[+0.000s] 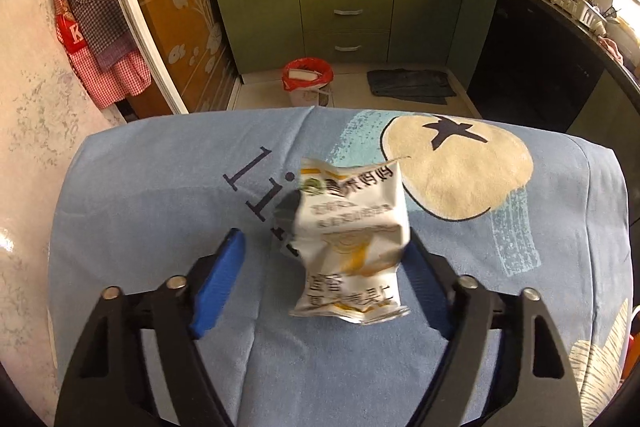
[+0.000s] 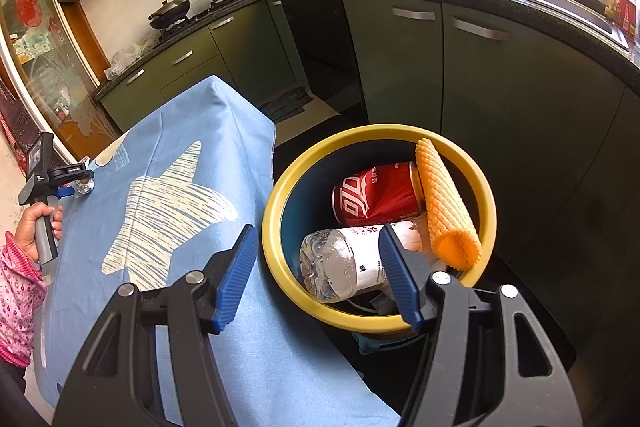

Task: Collect trash
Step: 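Grasp the white snack packet with the left tool and lift it, then carry the snack packet over the bin and open the left tool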

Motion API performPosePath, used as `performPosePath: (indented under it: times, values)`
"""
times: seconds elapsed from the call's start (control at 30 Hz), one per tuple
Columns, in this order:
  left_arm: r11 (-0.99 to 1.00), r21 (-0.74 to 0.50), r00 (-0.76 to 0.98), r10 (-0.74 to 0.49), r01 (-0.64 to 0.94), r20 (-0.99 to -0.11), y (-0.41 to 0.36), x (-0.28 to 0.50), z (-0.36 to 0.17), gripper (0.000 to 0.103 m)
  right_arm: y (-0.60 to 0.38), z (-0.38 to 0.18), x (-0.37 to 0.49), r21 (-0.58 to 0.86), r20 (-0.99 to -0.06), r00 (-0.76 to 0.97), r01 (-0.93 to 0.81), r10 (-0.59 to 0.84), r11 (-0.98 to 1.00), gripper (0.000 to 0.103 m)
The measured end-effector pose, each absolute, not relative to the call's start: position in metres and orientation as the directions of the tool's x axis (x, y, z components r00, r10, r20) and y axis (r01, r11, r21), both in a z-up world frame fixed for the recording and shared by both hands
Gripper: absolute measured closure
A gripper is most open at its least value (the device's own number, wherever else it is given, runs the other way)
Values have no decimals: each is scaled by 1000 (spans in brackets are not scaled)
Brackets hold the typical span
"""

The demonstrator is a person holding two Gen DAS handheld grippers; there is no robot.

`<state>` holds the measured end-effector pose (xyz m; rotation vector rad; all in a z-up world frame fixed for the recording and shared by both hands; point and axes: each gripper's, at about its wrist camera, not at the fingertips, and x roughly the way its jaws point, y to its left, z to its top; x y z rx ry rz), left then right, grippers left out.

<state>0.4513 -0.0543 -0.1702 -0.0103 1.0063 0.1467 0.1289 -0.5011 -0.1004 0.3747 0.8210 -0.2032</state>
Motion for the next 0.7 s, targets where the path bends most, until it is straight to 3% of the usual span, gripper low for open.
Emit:
performPosePath:
  times: [0.13, 0.7]
  values:
    - [990, 55, 521, 114, -127, -846, -52, 446, -173, 56, -500, -100, 129, 247, -742, 669, 315, -30, 917, 44]
    - [996, 61, 630, 8, 63, -777, -87, 342, -126, 58, -482, -85, 119, 236, -719, 694, 271, -20, 933, 44]
